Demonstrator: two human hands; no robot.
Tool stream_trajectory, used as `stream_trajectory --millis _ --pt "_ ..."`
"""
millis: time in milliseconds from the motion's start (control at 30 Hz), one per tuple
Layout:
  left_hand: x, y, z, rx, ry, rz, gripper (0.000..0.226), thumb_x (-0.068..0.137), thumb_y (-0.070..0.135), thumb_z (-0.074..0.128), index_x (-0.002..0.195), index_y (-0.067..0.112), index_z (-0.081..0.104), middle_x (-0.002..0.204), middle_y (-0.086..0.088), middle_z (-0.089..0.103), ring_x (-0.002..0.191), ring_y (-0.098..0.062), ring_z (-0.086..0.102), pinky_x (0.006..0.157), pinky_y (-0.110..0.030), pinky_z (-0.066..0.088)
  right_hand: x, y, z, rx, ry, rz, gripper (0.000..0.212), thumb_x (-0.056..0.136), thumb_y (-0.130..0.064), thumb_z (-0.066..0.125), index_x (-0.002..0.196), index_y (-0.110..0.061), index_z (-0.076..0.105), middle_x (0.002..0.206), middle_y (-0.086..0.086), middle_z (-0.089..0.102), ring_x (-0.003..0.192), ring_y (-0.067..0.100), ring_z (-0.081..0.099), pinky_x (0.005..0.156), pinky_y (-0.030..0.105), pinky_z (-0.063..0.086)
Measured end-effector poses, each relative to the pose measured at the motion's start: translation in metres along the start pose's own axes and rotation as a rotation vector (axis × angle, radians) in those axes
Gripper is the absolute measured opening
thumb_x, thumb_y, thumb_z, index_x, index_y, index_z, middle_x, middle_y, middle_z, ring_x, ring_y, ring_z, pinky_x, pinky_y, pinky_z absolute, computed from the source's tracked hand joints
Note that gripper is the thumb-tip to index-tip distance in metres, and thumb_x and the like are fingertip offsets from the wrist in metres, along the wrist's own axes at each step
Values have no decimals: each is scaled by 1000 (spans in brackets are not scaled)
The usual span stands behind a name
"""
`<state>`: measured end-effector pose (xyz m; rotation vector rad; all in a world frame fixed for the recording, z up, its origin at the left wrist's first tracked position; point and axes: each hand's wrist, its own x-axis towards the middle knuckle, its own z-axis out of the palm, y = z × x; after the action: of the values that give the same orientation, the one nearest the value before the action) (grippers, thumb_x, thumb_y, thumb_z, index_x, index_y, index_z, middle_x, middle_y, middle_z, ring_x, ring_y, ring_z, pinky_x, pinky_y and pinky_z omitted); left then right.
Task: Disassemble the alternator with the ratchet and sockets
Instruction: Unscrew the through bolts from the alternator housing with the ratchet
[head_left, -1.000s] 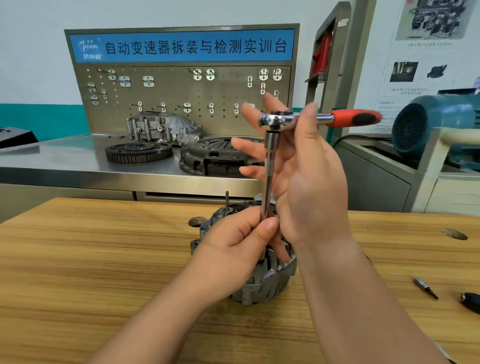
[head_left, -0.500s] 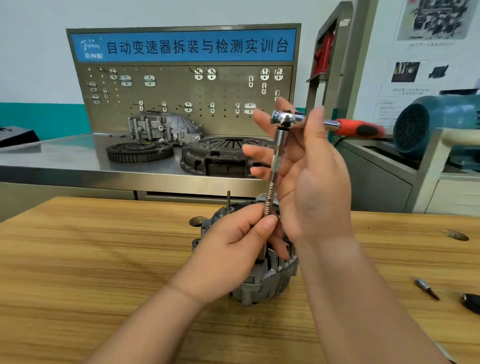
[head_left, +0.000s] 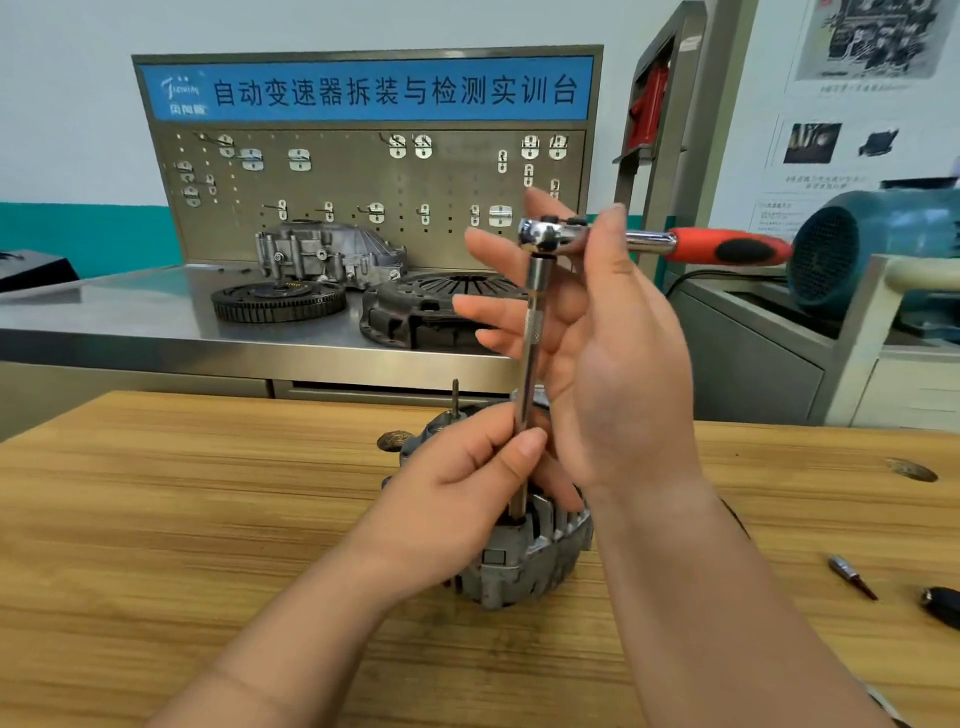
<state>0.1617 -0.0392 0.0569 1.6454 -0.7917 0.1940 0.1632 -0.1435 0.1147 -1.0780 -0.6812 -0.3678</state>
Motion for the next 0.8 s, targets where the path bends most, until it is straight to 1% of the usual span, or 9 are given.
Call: stream_trajectory --millis 100,200,267,333,400,500,567,700,800 --pt "1 -2 -1 62 27 -4 24 90 20 42 81 9 62 73 4 69 79 -18 65 84 -39 50 0 -3 3 -79 -23 -135 26 95 -29 49 118 -31 61 119 2 69 93 18 69 77 26 54" --pt "2 -3 -1 105 43 -1 27 89 22 43 84 3 63 74 2 70 81 -19 65 84 -39 50 1 -5 2 -170 -88 -288 28 94 -20 54 121 -24 59 124 -8 64 116 21 61 96 38 49" --pt "2 -4 0 112 50 4 28 89 23 43 83 3 62 73 1 70 80 -21 65 83 -38 50 1 -5 2 -119 -64 -250 28 96 -21 50 122 -25 60 121 -6 65 107 20 65 89 33 50" --pt "1 -3 1 102 48 0 29 90 25 43 83 4 62 71 1 70 79 -31 64 82 -46 50 1 -5 1 -27 -33 -147 27 97 -26 43 119 -26 60 120 -1 68 92 18 69 78 25 50" --pt "1 -1 1 79 25 -16 30 92 27 41 88 6 62 74 -2 70 81 -36 63 83 -49 49 1 -5 -1 21 -12 -52 30 100 -33 37 117 -20 58 112 3 72 84 19 71 76 24 52" --pt "0 2 -1 36 -10 -19 25 93 20 38 87 11 60 75 2 68 79 -14 65 81 -29 48 1 -3 -2 11 -5 21 38 101 -40 32 117 -15 57 101 7 75 78 21 72 77 29 56" --pt "1 0 -2 79 -1 -13 24 93 19 40 83 10 60 72 5 67 76 -15 64 80 -33 47 1 -2 0 -49 -7 -19 33 99 -39 37 118 -22 59 110 6 72 82 19 71 77 27 55" --pt "1 -5 -3 154 44 -3 28 91 29 45 81 9 63 71 6 69 73 -44 58 75 -57 47 1 -6 0 -179 -64 -285 28 96 -20 52 119 -33 60 125 -8 64 110 20 64 90 29 51" --pt "1 -4 -2 166 33 14 29 91 33 46 81 12 63 73 5 70 76 -43 59 75 -55 48 2 -4 0 -178 -93 -283 29 96 -22 51 120 -36 59 127 -12 62 109 18 65 89 28 51"
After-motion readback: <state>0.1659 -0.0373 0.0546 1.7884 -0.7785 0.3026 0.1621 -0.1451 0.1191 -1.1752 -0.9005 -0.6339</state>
